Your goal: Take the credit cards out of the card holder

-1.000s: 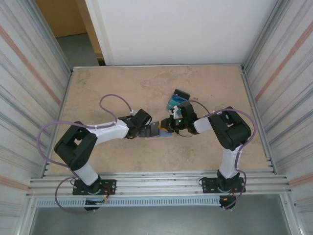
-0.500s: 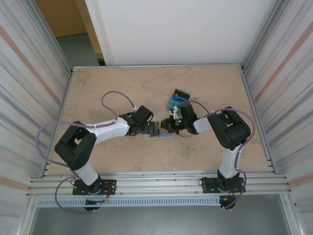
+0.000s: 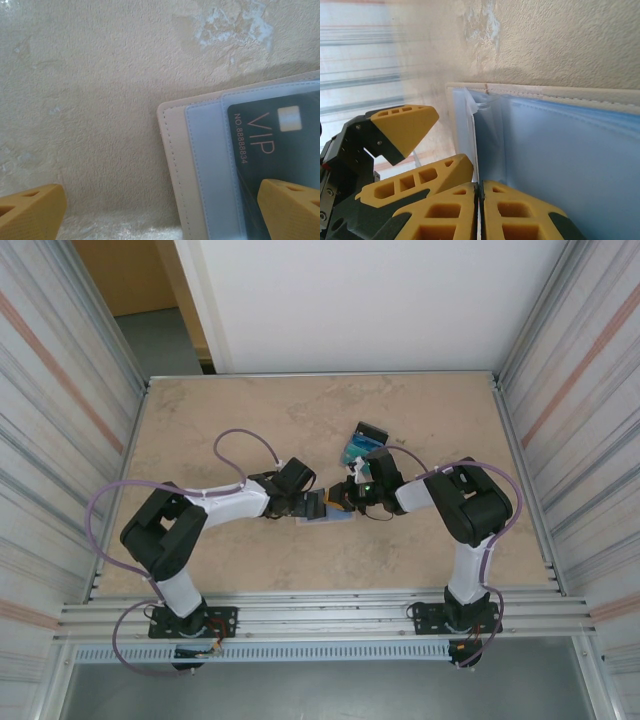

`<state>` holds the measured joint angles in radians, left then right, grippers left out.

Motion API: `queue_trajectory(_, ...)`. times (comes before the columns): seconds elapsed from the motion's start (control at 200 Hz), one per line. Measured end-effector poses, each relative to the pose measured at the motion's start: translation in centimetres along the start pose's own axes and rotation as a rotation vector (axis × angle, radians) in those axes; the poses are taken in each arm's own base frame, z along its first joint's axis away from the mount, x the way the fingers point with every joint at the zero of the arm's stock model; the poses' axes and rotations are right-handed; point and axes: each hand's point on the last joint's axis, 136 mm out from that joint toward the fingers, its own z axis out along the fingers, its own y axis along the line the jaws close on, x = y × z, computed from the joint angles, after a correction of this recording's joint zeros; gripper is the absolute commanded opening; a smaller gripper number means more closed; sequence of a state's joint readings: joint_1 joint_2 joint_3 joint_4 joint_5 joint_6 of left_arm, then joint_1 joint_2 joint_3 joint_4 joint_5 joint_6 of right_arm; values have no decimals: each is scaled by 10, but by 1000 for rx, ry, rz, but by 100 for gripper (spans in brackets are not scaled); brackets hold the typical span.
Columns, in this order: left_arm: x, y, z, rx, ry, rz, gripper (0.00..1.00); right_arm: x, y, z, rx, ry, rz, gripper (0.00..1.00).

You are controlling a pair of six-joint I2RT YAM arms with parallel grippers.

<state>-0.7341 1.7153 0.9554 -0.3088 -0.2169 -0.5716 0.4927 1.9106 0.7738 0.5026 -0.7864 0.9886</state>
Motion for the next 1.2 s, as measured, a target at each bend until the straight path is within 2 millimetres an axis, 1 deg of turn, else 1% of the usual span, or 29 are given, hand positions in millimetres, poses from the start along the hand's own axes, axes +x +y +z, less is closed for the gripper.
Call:
queue_trajectory(0.281, 2, 2, 1, -5, 6, 0, 99, -2, -2, -5, -25, -16, 19, 11)
queue_trajectory(0.541, 3, 3, 1, -9, 13, 2, 98, -4, -2, -9, -49, -28, 27, 6)
queue_trajectory(0.737, 4, 3, 1, -10, 14, 2, 99, -5, -11, -15, -41, -41, 46, 6)
queue_trajectory(1.067, 5, 4, 1, -13, 19, 4, 99, 0, -19, -24, 50, -43, 35, 7)
queue_trajectory(1.203, 4, 4, -2, -13, 18, 4, 99, 0, -19, -29, 99, -47, 15, 8)
